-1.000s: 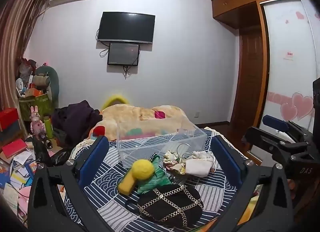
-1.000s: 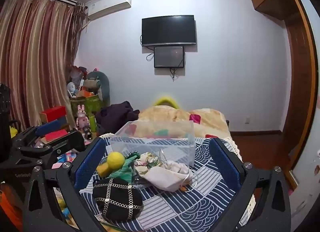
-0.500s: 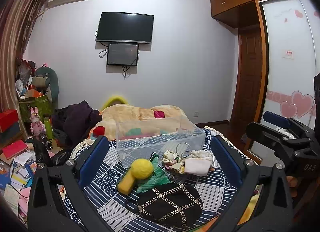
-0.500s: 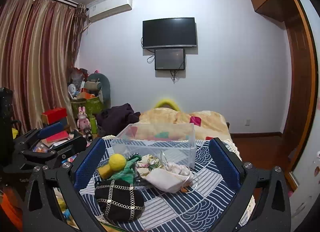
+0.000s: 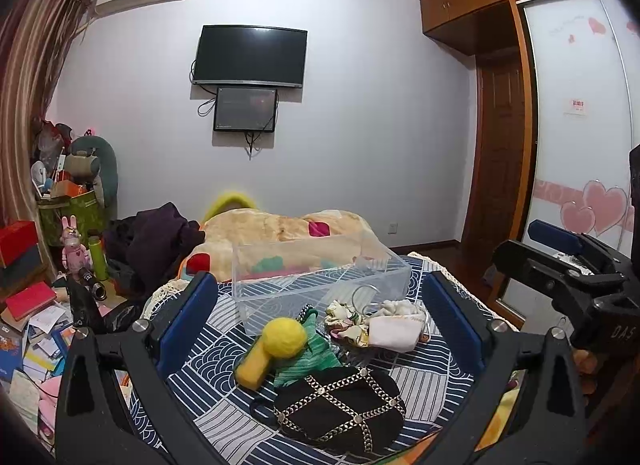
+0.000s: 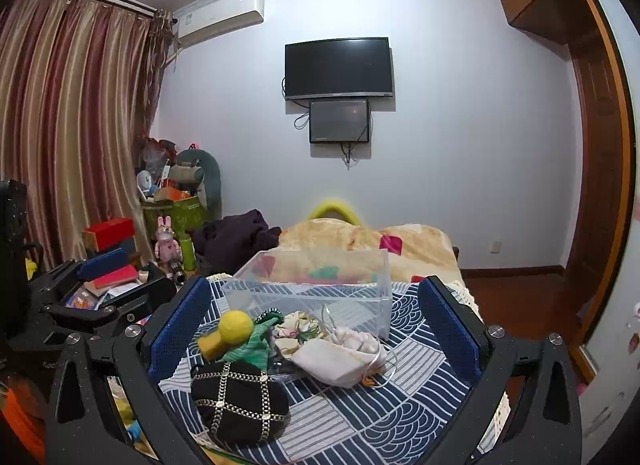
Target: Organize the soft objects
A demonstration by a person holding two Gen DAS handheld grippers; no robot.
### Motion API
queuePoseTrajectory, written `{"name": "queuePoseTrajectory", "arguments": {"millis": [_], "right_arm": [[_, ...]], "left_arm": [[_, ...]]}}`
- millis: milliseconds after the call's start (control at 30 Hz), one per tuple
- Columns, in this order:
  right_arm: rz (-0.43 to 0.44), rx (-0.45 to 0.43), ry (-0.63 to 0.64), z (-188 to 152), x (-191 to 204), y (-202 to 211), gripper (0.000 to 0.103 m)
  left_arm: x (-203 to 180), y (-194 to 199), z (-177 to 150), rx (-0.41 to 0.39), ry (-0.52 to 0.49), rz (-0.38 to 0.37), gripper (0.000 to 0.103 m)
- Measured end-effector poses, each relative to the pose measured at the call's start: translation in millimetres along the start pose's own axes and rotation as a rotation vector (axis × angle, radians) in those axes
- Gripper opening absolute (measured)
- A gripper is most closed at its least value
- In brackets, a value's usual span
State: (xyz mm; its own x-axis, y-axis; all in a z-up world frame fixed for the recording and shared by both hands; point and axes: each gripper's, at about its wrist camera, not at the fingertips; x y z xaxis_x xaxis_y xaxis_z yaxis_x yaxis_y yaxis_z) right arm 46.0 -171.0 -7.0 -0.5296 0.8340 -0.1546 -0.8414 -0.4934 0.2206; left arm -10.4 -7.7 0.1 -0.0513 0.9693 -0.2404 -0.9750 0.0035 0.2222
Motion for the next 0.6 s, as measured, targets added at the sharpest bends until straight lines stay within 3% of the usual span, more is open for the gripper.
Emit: {"name": "queuePoseTrajectory", "arguments": {"millis": [600], "right_arm": [[-0.008,-0.004,-0.011,1.5,-2.5,1.2,0.103]], "left_arm": [[-1.5,1.1,1.0,-0.001,-0.007,-0.005,0.103]]}}
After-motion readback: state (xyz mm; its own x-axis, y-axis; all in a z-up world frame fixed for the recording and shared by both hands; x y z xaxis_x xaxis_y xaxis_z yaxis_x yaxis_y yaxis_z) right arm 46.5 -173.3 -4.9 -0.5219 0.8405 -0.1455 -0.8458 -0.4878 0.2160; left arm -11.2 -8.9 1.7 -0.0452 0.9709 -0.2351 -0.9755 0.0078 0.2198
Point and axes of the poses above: each gripper's, at about its wrist camera, not at the fingertips, and y roughly against the way its jaws point, x to its left, z to its top, and after that the axes turned 10 degrees about y, right-handed
